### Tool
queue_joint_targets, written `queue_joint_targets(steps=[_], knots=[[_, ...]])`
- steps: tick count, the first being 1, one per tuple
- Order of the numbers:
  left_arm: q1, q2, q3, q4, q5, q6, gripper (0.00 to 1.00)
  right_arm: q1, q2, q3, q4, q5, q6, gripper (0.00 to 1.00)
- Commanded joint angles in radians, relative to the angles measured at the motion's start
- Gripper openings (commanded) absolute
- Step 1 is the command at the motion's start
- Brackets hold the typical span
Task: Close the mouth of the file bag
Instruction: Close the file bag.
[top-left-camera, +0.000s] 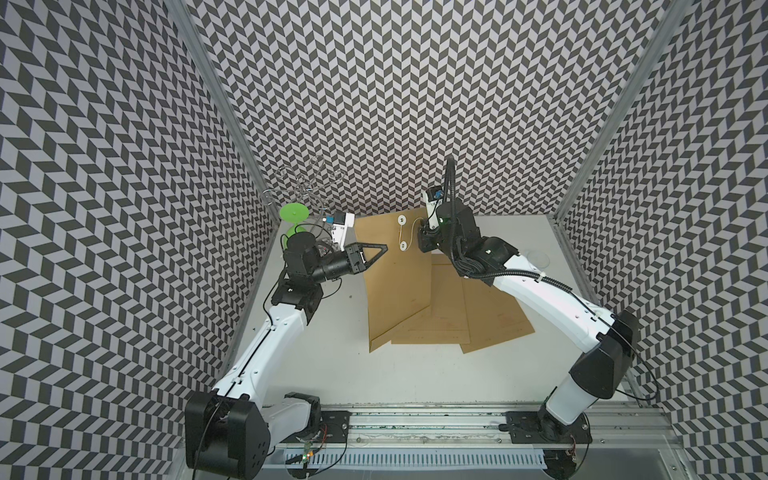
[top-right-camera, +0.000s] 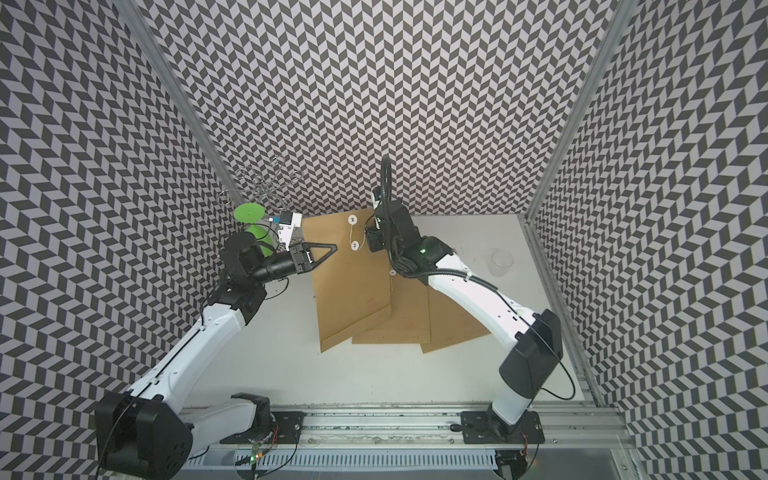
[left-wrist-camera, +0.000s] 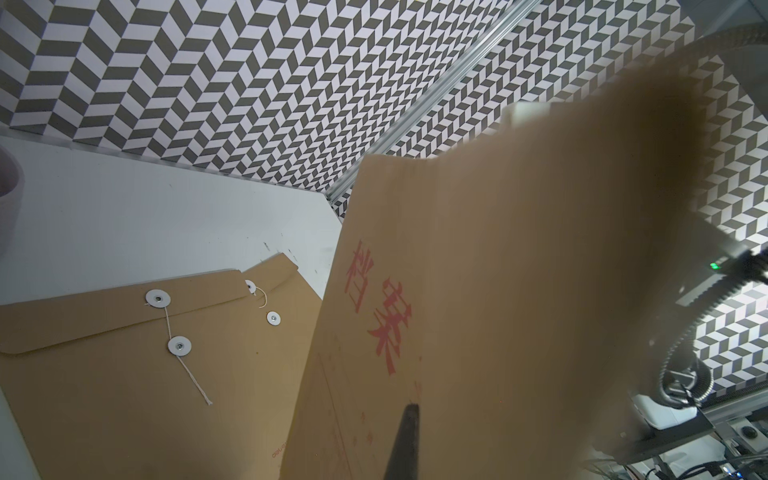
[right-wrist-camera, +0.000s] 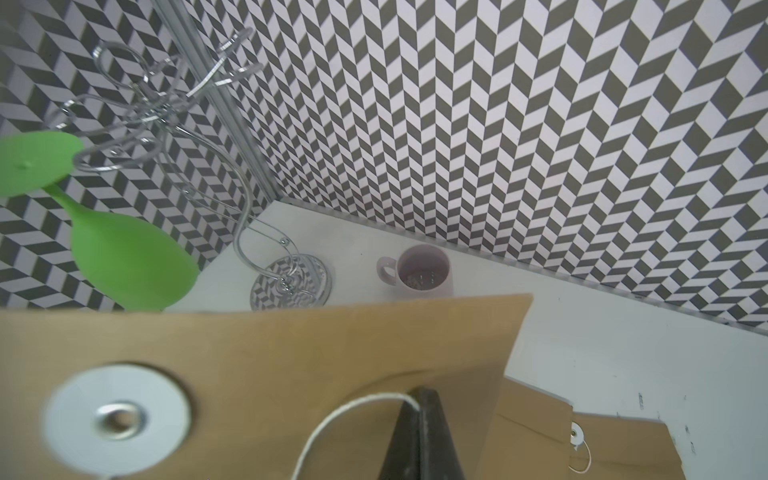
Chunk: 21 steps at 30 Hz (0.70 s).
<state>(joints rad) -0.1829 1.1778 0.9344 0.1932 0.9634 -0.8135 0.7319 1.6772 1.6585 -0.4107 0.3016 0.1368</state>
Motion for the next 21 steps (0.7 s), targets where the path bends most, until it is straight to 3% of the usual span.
queue_joint_targets(steps=[1,12,21], knots=[[-0.001,-0.004,0.025,0.059,0.038,-0.029,0.0,-0.026,-0.033,-0.007,0.082,0.033,-0.009,0.0],[-0.03,-0.033,-0.076,0.075,0.029,-0.046,0.0,-0.032,0.023,0.127,0.07,0.013,-0.022,0.0],[-0.038,-0.008,-0.058,0.089,0.01,-0.038,0.0,0.053,0.048,0.201,0.019,0.004,-0.021,0.0]])
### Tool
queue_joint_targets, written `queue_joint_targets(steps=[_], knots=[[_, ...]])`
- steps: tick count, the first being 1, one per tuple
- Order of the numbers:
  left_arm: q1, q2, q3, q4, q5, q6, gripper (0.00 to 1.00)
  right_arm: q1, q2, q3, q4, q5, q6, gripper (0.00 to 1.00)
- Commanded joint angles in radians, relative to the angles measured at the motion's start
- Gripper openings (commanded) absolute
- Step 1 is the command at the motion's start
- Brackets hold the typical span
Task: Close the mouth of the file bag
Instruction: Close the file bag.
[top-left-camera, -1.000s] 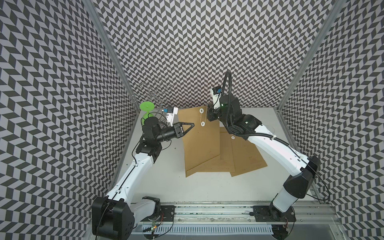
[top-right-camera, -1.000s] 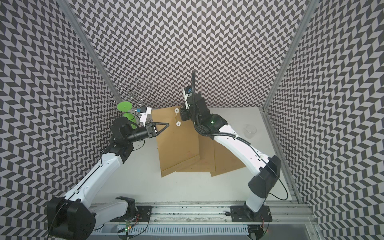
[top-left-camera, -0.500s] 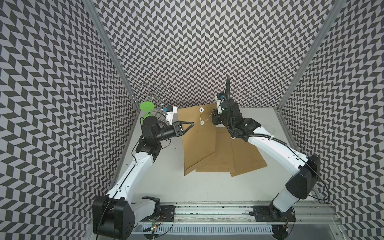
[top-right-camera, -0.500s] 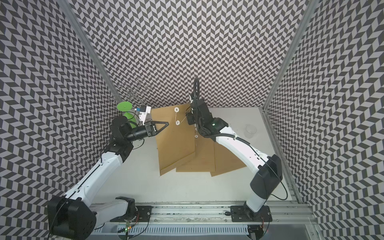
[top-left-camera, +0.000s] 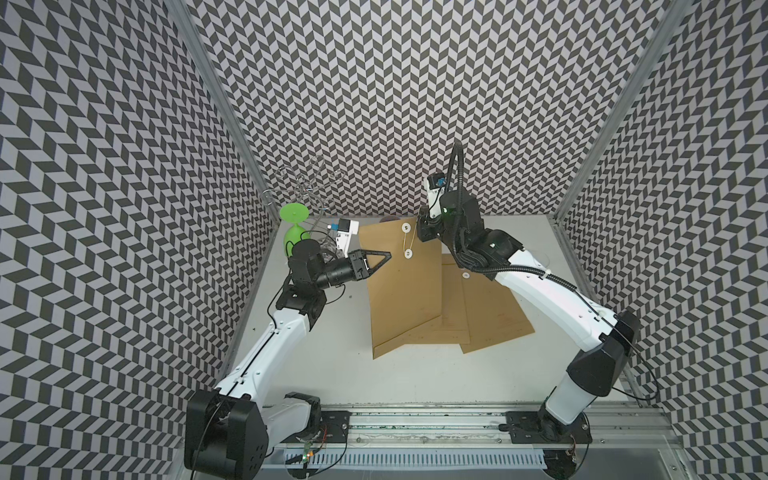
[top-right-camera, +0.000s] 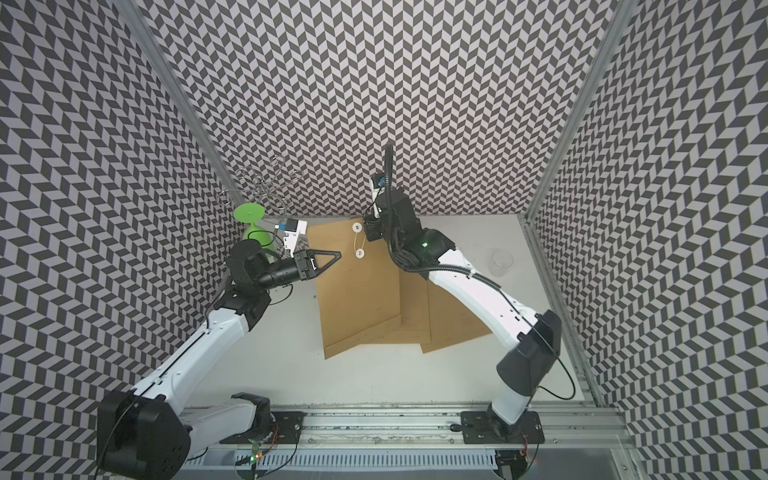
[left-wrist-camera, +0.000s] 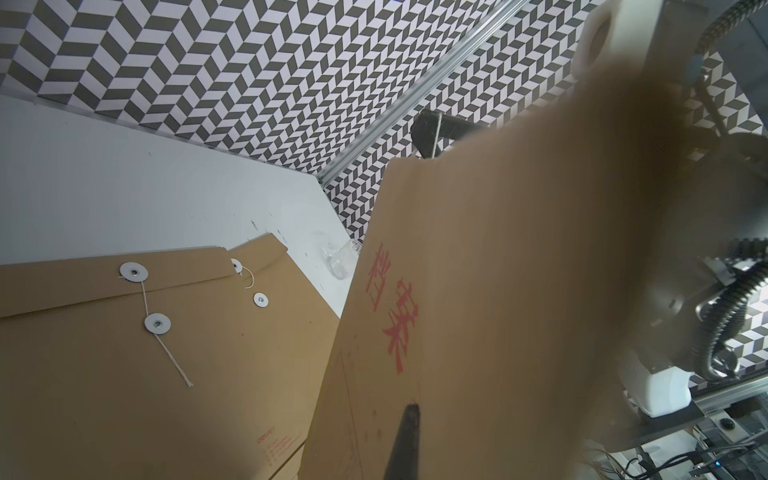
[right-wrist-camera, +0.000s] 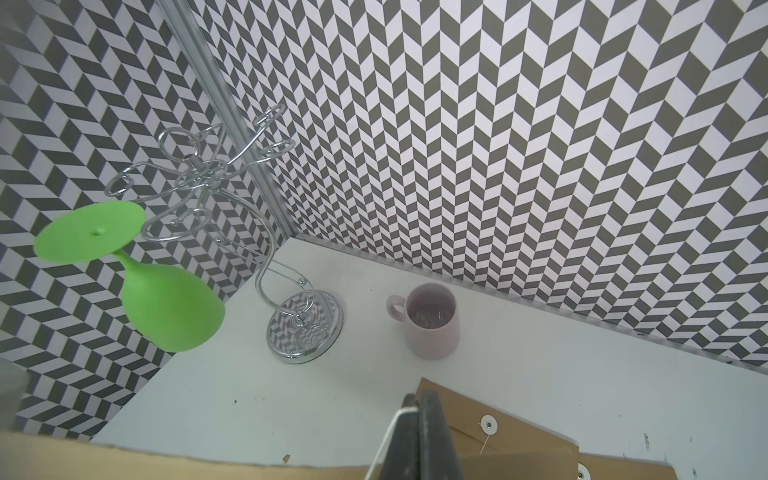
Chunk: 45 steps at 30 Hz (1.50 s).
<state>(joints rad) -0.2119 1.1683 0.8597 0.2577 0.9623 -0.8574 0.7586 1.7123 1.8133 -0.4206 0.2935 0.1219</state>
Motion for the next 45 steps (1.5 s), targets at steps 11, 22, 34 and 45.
queue_joint_targets(steps=[11,22,34,45], knots=[[-0.014,0.042,0.049,0.093,-0.019,-0.023,0.0,0.136,0.062,0.125,-0.023,0.016,-0.002,0.0],[0.021,0.089,0.079,0.117,-0.03,-0.009,0.0,0.185,0.054,0.098,-0.022,-0.063,0.037,0.0],[0.041,0.084,0.089,0.132,-0.033,-0.02,0.0,0.186,-0.019,-0.017,0.041,-0.271,0.083,0.0],[0.074,0.084,0.132,0.114,-0.018,-0.013,0.0,0.186,-0.115,-0.189,0.095,-0.329,0.137,0.0]])
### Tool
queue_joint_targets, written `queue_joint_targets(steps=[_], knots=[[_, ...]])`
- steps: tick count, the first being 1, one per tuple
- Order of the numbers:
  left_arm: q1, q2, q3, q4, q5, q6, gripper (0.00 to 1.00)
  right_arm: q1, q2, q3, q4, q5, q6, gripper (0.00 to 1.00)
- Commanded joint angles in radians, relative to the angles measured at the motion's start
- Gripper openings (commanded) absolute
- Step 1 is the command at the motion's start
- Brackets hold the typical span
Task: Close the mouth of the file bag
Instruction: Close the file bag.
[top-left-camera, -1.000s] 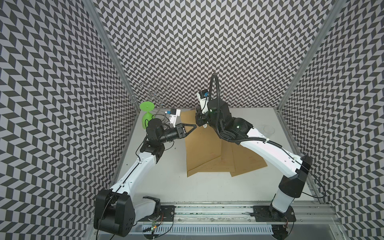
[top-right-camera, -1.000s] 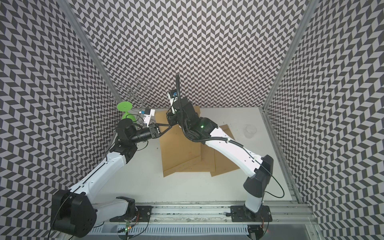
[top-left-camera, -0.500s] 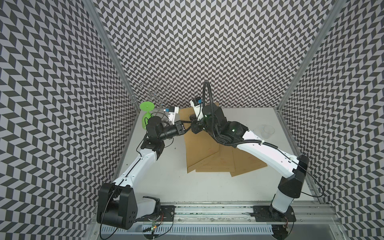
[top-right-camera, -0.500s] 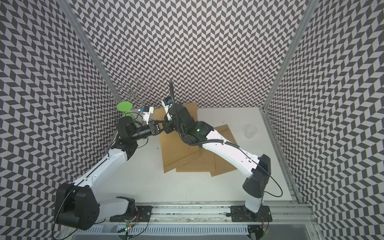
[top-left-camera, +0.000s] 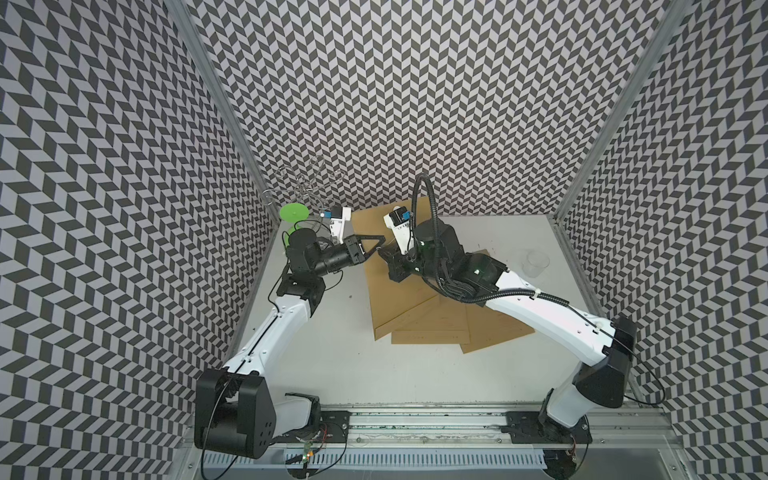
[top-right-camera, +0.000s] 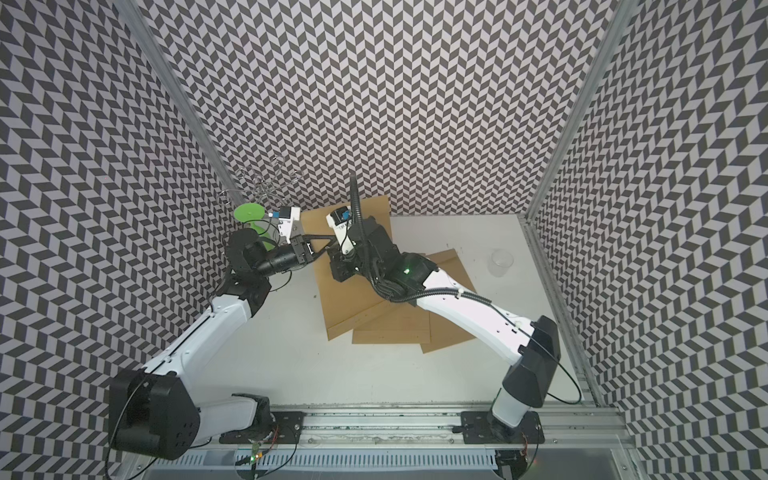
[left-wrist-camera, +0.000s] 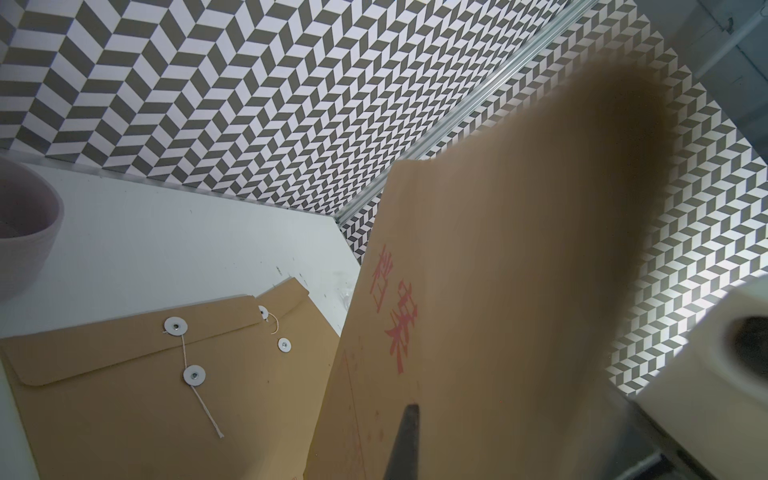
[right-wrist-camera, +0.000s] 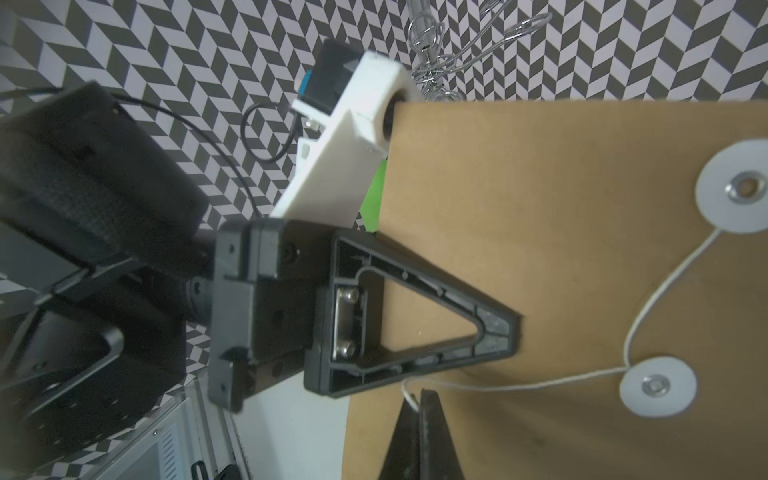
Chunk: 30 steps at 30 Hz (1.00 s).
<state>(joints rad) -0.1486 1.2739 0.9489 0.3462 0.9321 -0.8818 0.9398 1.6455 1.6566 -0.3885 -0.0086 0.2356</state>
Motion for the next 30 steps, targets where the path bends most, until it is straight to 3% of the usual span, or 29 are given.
queue_joint_targets(steps=[1,12,22,25,30], knots=[[0.015,-0.022,0.046,0.024,0.014,0.013,0.0,0.005,-0.058,-0.049,0.065,-0.022,0.025,0.0],[0.031,-0.035,0.091,0.007,0.05,0.005,0.0,-0.023,-0.114,-0.268,0.155,-0.02,0.06,0.0],[0.025,-0.06,0.093,-0.024,0.086,-0.002,0.0,-0.129,-0.106,-0.329,0.199,-0.065,0.079,0.0],[0.02,-0.073,0.091,-0.065,0.088,0.021,0.0,-0.171,-0.096,-0.3,0.168,-0.028,0.058,0.0],[0.009,-0.096,0.054,-0.106,0.067,0.042,0.0,-0.218,-0.075,-0.196,0.068,0.139,-0.029,0.0]])
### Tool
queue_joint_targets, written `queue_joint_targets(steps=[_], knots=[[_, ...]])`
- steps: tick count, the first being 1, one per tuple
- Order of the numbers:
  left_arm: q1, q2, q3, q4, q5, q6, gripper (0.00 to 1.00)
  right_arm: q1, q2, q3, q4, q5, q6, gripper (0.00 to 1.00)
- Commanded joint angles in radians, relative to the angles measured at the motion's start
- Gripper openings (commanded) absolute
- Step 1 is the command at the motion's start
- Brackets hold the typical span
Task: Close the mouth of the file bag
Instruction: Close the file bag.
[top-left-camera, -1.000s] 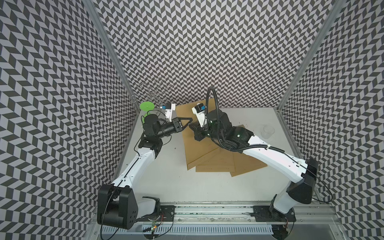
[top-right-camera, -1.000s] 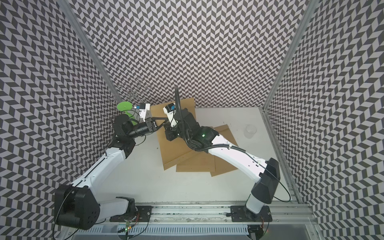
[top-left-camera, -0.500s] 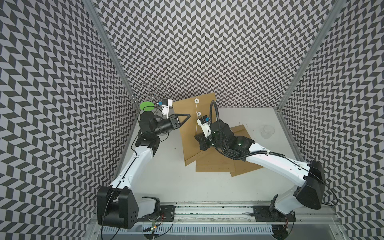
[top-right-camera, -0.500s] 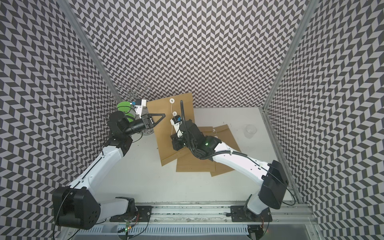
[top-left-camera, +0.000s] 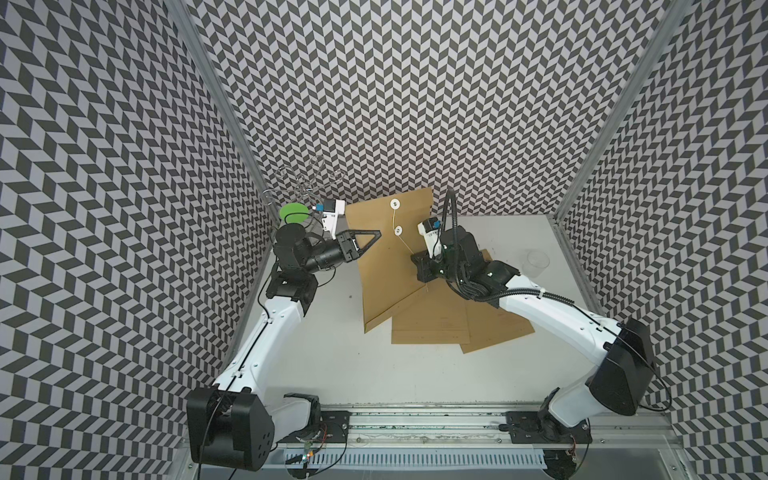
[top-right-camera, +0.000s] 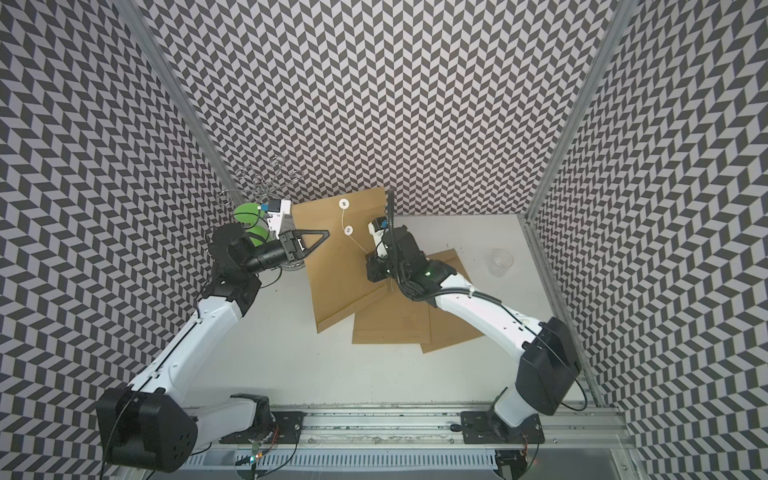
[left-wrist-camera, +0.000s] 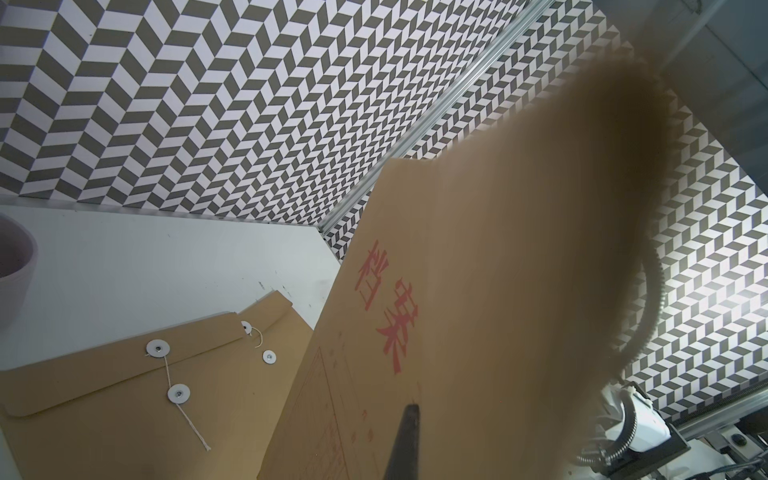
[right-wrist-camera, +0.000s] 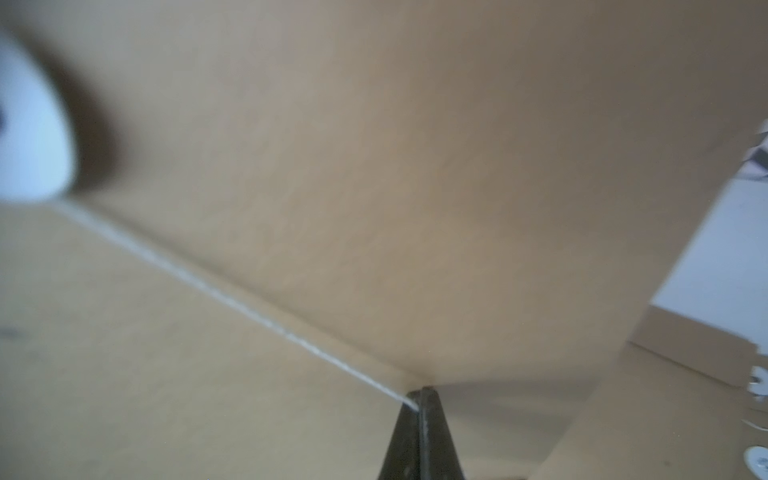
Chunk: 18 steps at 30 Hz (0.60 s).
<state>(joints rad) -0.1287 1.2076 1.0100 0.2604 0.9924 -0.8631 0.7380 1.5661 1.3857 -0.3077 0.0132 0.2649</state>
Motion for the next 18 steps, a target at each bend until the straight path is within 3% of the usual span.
queue_joint_targets(steps=[1,18], knots=[[-0.015,-0.033,-0.013,-0.02,0.003,0.021,0.0,-0.018,0.006,0.092,-0.025,0.149,-0.072,0.0],[-0.05,-0.055,-0.032,-0.144,-0.043,0.121,0.0,0.005,-0.001,0.253,-0.115,0.296,-0.143,0.0]])
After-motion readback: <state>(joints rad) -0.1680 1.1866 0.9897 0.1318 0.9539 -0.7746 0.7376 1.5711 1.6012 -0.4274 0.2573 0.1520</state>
